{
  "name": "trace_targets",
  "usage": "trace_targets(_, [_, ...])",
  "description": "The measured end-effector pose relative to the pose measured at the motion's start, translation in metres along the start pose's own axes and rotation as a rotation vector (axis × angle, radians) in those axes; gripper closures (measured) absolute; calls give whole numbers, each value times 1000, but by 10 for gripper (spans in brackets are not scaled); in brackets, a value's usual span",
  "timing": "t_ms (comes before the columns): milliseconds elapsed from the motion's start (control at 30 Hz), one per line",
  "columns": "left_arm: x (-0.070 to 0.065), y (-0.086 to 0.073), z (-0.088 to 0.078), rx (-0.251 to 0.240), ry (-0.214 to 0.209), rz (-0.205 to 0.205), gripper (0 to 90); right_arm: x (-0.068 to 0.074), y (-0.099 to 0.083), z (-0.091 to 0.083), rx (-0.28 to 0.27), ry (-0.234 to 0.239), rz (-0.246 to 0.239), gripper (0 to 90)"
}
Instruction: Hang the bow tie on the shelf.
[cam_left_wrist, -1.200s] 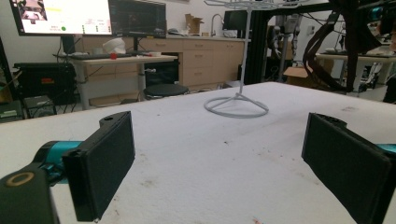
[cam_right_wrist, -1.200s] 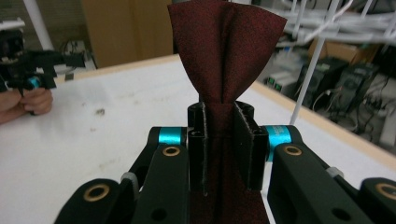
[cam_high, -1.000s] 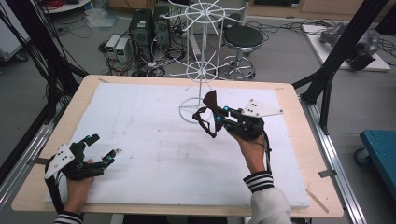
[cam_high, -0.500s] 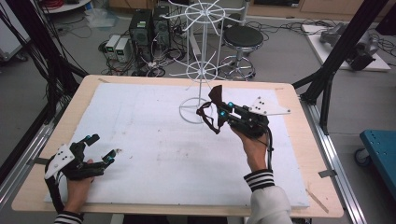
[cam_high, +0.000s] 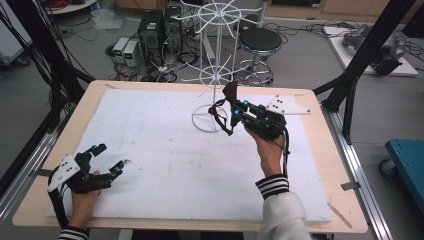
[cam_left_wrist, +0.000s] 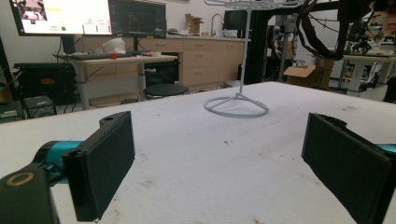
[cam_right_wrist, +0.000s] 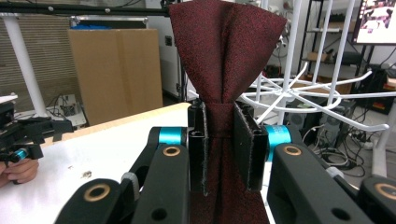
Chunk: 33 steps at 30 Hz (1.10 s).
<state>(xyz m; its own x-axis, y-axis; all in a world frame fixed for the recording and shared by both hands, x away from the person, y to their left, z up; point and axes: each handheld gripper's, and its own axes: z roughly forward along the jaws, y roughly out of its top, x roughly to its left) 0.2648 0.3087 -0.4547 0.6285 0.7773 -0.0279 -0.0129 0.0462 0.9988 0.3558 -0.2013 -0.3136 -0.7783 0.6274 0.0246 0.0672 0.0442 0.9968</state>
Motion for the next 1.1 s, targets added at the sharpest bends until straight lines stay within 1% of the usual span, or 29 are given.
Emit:
trace_targets(300, [0, 0, 0, 1, -1, 0, 100, -6, 9, 9, -4, -21, 4, 771])
trace_targets(533, [0, 0, 0, -1, -1, -1, 100, -13, 10, 12, 2, -44, 12, 771])
trace_targets(800, [0, 0, 0, -1, -1, -1, 100, -18, 7, 14, 11, -67, 46, 771])
trace_targets(900, [0, 0, 0, 1, -1, -1, 100, -21, 5, 14, 7, -81, 71, 771])
trace_targets(1067, [0, 0, 0, 0, -1, -1, 100, -23, 2, 16, 26, -95, 104, 771])
trace_targets(1100, [0, 0, 0, 1, -1, 0, 100, -23, 1, 16, 29, -101, 104, 771])
